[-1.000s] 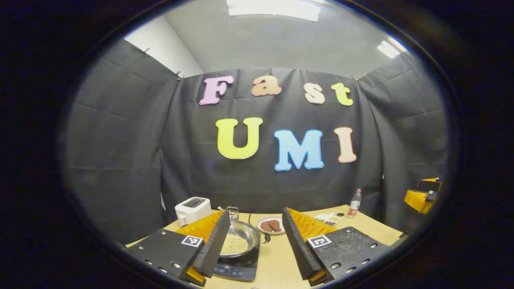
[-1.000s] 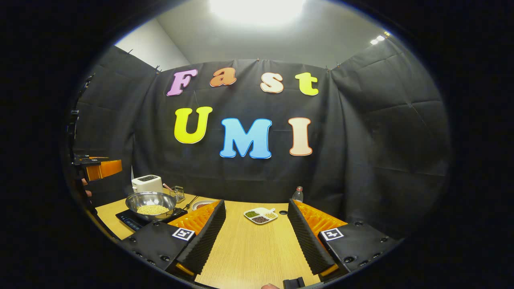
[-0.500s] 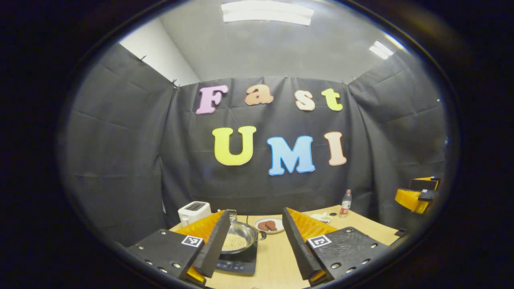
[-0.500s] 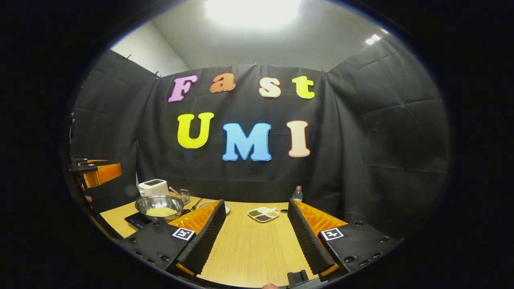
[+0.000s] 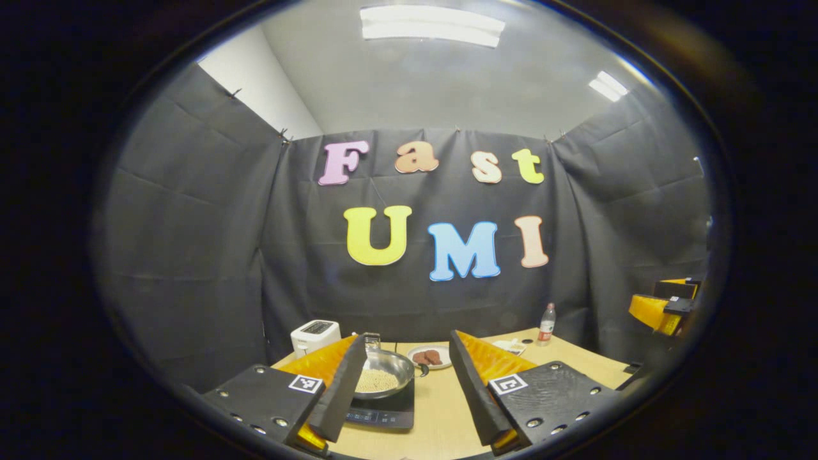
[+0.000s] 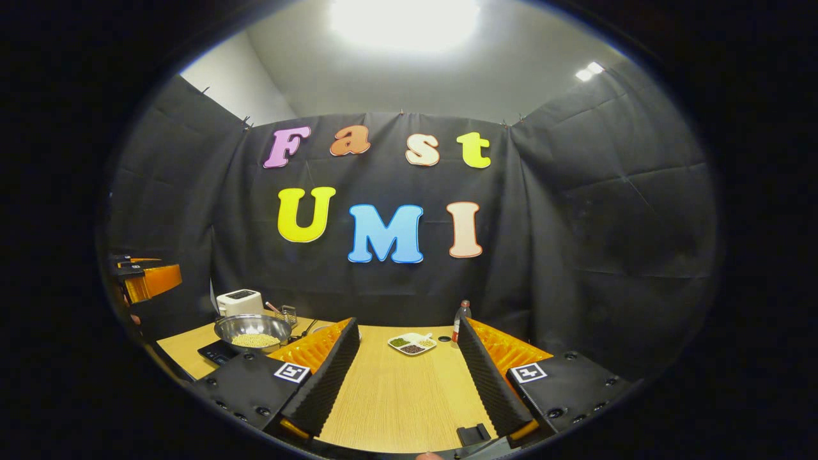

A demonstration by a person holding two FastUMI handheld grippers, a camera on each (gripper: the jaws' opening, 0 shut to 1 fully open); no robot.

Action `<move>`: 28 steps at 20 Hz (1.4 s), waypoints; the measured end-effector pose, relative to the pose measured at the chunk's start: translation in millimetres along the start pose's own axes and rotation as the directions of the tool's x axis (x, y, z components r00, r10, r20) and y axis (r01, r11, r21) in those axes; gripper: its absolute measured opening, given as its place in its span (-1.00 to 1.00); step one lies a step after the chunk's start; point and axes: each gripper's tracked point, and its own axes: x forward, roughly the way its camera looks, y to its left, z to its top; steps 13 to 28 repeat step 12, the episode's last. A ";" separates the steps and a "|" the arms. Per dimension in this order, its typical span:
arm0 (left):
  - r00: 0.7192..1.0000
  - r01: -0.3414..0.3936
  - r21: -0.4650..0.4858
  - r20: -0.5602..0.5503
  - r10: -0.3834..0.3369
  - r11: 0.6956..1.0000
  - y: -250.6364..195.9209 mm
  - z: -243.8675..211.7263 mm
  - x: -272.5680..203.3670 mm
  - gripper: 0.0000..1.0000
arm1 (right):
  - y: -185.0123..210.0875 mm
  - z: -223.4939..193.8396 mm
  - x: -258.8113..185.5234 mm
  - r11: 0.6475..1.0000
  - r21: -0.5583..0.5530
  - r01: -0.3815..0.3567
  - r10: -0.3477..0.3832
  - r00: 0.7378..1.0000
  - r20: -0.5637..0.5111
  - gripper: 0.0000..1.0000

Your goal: First push the handle of the pot to place it horizontally, then grasp the pot with both hands and set it on the induction cooktop.

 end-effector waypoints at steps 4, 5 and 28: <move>1.000 -0.019 0.008 0.012 0.018 1.000 11.8 2.9 -6.5 0.58 | 5.0 3.7 -7.5 1.000 -0.006 0.002 -0.002 1.000 0.019 0.96; 1.000 -0.021 0.009 0.015 0.021 1.000 13.2 3.1 -7.2 0.52 | 6.7 3.9 -8.8 1.000 -0.007 -0.001 0.002 1.000 0.022 0.95; 1.000 -0.019 0.003 0.020 0.019 1.000 10.2 2.2 -9.4 0.58 | 9.9 3.6 -13.3 1.000 -0.018 -0.012 0.012 0.999 0.034 0.96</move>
